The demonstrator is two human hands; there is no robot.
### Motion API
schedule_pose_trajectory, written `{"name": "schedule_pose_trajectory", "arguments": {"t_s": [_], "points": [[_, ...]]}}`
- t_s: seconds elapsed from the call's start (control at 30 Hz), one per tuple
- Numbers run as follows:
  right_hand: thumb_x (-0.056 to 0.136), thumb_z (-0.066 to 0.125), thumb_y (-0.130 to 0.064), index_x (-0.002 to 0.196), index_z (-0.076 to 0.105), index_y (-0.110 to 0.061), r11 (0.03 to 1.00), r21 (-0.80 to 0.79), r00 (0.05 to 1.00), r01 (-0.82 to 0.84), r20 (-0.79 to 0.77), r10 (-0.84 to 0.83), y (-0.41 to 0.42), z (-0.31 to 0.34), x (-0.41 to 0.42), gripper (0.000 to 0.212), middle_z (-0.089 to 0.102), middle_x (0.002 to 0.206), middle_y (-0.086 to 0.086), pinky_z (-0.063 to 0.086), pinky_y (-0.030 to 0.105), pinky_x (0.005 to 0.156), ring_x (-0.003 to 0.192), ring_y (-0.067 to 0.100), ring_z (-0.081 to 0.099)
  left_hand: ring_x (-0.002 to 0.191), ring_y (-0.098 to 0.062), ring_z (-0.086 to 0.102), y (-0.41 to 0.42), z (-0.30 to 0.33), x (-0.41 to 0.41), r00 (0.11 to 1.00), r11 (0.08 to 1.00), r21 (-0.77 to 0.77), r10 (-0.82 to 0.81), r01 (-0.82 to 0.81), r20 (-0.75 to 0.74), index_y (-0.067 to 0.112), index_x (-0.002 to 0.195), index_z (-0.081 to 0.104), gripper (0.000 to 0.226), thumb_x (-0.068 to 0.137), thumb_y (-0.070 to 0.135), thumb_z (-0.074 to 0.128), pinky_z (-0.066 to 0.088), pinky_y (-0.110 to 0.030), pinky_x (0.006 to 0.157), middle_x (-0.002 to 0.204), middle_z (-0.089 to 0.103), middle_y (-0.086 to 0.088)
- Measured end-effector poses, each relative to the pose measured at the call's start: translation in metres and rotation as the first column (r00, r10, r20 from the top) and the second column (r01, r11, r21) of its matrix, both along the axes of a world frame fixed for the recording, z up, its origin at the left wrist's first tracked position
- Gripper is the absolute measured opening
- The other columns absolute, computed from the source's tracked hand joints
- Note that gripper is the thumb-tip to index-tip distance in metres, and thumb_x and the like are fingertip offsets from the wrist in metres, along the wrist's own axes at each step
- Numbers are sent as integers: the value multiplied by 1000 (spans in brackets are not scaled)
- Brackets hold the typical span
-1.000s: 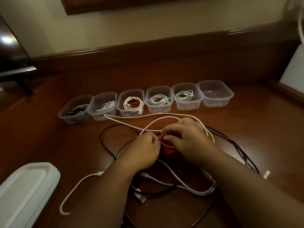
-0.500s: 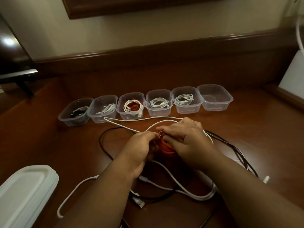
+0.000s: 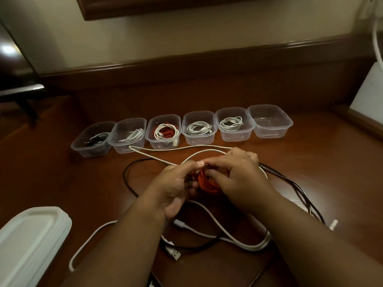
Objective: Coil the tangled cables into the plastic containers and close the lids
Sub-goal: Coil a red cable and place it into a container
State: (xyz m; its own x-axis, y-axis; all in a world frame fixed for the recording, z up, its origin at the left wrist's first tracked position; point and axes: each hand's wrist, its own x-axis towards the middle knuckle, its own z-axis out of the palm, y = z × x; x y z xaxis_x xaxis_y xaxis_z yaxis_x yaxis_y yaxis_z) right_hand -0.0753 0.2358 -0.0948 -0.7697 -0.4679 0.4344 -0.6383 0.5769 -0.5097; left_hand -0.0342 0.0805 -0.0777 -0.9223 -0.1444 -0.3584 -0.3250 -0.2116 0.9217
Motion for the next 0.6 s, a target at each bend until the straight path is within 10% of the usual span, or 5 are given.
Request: {"name": "schedule_pose_trajectory", "arguments": {"t_s": [0.17, 0.6], "points": [[91, 66, -35, 88, 56, -44, 996, -74, 995, 51, 87, -44, 1, 1, 2, 14, 57, 93, -20, 20, 30, 91, 97, -6, 41, 56, -10, 46, -1, -2, -2, 998, 992, -127, -20, 12, -61, 11, 72, 65, 22, 93, 14, 61, 34, -23, 56, 58, 55, 1], [91, 66, -36, 96, 69, -37, 988, -85, 988, 133, -66, -138, -2, -4, 2, 6, 57, 88, -15, 20, 32, 87, 90, 1, 41, 70, -26, 59, 2, -8, -2, 983, 939, -342, -22, -42, -181, 0, 89, 65, 32, 92, 32, 67, 50, -41, 71, 74, 64, -15]]}}
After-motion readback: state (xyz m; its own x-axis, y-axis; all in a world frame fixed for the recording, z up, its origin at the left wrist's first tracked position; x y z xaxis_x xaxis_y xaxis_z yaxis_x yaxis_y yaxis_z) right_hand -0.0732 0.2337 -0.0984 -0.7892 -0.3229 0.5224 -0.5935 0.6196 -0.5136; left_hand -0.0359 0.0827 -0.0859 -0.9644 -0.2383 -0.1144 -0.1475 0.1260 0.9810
